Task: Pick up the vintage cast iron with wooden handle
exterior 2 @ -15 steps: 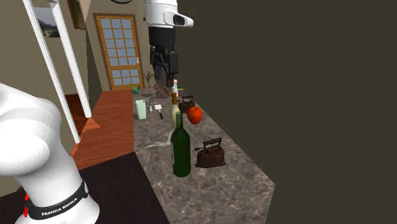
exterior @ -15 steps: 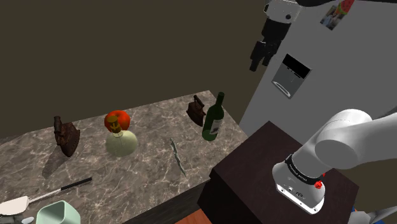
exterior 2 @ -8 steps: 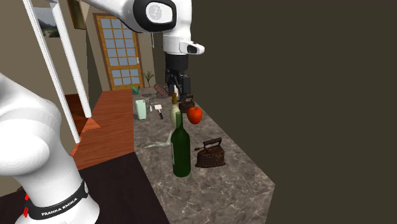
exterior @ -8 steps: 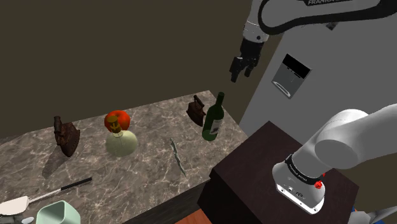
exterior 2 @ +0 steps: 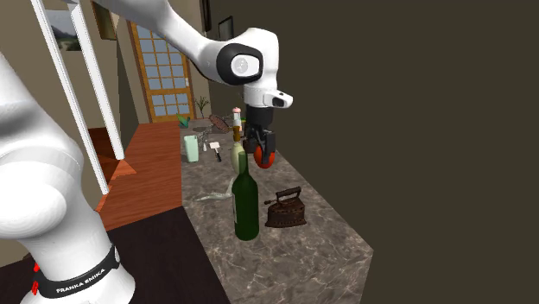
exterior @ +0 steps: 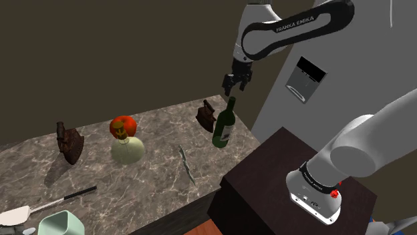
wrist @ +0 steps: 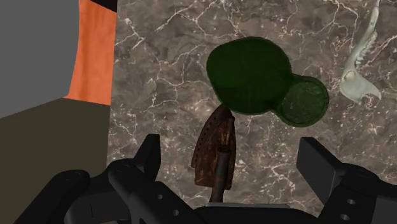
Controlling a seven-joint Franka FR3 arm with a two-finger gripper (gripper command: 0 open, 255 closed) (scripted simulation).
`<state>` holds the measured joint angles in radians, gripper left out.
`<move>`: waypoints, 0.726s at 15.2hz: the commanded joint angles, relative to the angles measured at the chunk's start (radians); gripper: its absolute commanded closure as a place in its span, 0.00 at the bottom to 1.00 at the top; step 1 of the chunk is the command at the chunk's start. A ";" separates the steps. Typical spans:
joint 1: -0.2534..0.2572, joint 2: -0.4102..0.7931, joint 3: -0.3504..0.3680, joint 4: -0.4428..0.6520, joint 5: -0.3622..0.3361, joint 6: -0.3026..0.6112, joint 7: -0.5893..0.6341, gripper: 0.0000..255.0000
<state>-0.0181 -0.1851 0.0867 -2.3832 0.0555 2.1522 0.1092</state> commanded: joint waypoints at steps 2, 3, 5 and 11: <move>0.000 0.114 0.011 0.039 -0.014 0.074 0.041 0.00; 0.000 0.152 0.013 0.054 -0.020 0.097 0.054 0.00; 0.001 0.230 0.014 0.087 -0.033 0.140 0.079 0.00; 0.013 0.466 0.005 0.217 -0.076 0.239 0.153 0.00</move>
<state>-0.0050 0.2313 0.0958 -2.2005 -0.0121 2.3758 0.2533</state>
